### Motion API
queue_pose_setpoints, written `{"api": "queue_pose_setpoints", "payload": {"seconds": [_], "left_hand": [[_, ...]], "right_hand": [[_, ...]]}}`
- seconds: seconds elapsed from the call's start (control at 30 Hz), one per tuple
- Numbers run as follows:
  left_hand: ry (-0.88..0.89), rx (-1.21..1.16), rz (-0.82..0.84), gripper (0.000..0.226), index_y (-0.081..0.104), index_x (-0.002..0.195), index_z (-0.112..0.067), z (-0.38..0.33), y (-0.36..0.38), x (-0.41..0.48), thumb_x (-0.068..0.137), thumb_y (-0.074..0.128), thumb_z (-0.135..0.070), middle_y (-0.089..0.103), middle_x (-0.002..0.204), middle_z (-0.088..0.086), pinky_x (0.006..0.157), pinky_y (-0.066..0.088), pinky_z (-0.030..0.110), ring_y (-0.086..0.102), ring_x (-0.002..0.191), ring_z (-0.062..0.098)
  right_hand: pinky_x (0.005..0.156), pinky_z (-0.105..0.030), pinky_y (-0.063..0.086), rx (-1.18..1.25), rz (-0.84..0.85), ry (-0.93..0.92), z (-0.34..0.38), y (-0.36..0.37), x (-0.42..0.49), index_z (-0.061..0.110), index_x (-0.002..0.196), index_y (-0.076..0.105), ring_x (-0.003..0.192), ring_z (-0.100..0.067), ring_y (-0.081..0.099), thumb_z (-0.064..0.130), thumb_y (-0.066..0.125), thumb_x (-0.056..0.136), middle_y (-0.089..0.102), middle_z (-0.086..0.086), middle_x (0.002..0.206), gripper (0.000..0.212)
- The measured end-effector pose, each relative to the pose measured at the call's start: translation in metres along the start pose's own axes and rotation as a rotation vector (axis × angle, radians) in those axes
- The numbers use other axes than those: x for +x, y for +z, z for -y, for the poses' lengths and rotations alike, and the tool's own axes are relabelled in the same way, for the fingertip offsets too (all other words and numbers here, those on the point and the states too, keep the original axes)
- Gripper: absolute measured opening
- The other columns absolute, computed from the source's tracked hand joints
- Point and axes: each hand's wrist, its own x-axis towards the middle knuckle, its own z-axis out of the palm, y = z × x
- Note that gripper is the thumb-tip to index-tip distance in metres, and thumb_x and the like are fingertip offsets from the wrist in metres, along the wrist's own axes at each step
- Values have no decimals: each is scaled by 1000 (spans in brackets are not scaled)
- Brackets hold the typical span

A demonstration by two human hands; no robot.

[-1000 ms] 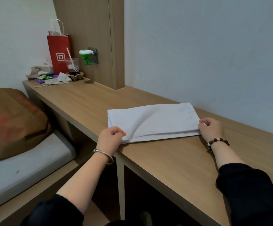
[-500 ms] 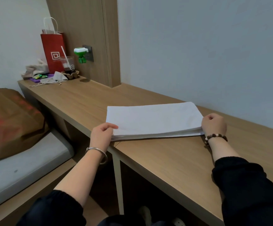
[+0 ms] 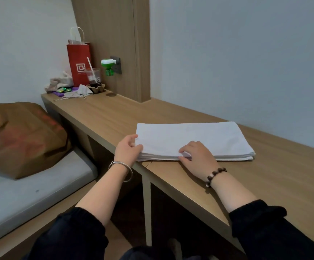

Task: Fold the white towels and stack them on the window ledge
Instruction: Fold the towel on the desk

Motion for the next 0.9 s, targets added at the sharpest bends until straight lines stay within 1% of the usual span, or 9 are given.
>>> {"api": "queue_pose_setpoints", "payload": {"seconds": [0.17,0.33,0.4,0.47,0.53,0.57,0.67,0.73,0.9], "left_hand": [[28,117,81,32,61,117,-16,8,-9,8,86,65,-12,52,71,-2,58,39,17,47,62,8],[119,314,60,30,62,116,-19,10,-6,5,86,66,-20,50,73,-5,61,39,18,48,68,8],[261,512,-45,28,65,112,-18,11,-4,3,84,69,-23,50,79,-4,71,41,22,49,82,14],[558,669,-151,23,71,98,-13,11,2,3,76,75,-14,58,87,3,76,44,31,53,91,24],[800,703,-113,15,73,84,-9,6,16,1,70,74,-3,67,90,9,78,50,36,61,90,32],[840,720,-40,12,72,83,-8,1,23,-2,73,69,-3,68,91,9,82,53,38,62,93,32],[655,674,205,27,65,115,-13,-9,41,-11,95,51,-23,62,121,1,104,36,30,49,119,20],[609,691,262,38,57,129,-19,-8,48,-11,96,51,-36,54,134,-3,105,25,24,42,129,14],[519,725,241,36,59,127,-27,-8,52,-10,100,38,-39,50,139,-10,106,30,26,38,132,8]], "right_hand": [[95,-25,38,-21,-4,53,5,0,4,22,118,63,113,-11,44,37,54,94,56,5,119,30],[92,-23,36,-28,1,50,3,-2,4,20,118,65,113,-11,45,37,54,94,57,4,119,32],[88,-22,36,-31,-6,44,3,-3,4,20,118,66,111,-11,46,37,52,95,58,5,117,32],[85,-22,36,-48,2,32,3,-4,3,22,117,67,109,-11,47,36,50,96,59,6,116,31],[86,-22,36,-66,14,16,1,-5,2,22,117,67,110,-12,48,32,50,97,60,6,117,28],[88,-23,37,-67,17,11,-1,-6,1,22,117,67,110,-12,48,29,50,97,61,6,117,27],[91,-23,38,-21,11,31,-5,-11,-1,18,112,67,108,-14,52,21,54,95,64,3,114,22],[87,-21,39,31,0,58,-8,-15,-5,16,107,67,102,-14,54,17,56,93,64,2,109,18],[80,-20,38,-18,-103,67,-18,-24,-9,11,95,69,94,-13,52,7,55,91,62,0,99,15]]}}
